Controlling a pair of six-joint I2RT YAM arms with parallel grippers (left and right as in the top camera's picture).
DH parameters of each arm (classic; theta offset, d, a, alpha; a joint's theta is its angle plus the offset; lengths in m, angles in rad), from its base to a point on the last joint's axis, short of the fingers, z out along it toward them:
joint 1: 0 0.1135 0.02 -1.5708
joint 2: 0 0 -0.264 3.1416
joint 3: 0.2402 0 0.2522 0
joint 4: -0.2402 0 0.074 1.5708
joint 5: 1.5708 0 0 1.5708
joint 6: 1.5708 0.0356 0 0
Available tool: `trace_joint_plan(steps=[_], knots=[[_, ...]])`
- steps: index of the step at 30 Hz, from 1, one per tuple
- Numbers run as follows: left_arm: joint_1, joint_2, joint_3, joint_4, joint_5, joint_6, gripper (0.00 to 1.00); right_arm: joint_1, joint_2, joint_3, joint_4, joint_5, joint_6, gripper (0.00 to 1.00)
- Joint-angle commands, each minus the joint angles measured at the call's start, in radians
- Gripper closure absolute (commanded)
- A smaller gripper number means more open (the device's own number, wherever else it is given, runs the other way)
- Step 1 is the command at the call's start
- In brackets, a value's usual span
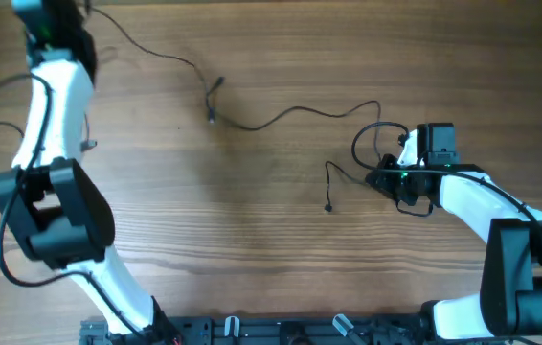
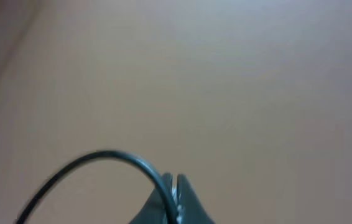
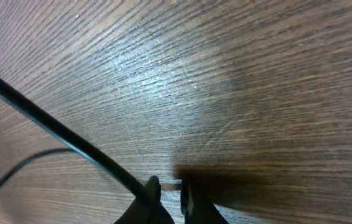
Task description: Untangle cables
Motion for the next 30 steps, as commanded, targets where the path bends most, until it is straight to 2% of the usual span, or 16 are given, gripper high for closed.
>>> trace_joint_plan(steps=[1,3,5,8,10,16,20,25,30], knots=[[0.064,0.081,0.262,-0.116,0.007,0.086,0.96,-0.001,0.026,-0.024,-0.012,0.126,0.037,0.84],[0.100,0.109,0.321,-0.152,0.008,0.071,0.96,-0.001,0.026,-0.024,-0.011,0.125,0.046,0.84],[0.129,0.118,0.324,-0.208,0.068,0.001,0.96,-0.001,0.028,-0.024,-0.011,0.129,0.064,0.85],[0.152,0.166,0.324,-0.274,0.351,-0.125,0.96,-0.001,0.030,-0.024,0.002,0.129,0.064,0.85],[0.146,0.232,0.324,-0.273,0.455,-0.141,0.96,-0.001,0.030,-0.024,0.001,0.127,0.065,0.85],[0.096,0.391,0.323,-0.405,0.466,-0.141,0.96,-0.001,0.030,-0.028,-0.018,0.128,0.067,0.85],[0.044,0.405,0.323,-0.422,0.436,-0.141,0.96,-0.001,0.030,-0.028,-0.012,0.129,0.068,0.85],[-0.047,0.404,0.323,-0.388,0.289,-0.169,0.96,-0.001,0.030,-0.028,0.004,0.128,0.067,0.85],[-0.130,0.404,0.323,-0.492,-0.003,-0.171,0.96,-0.001,0.030,-0.029,0.004,0.129,0.067,0.85]])
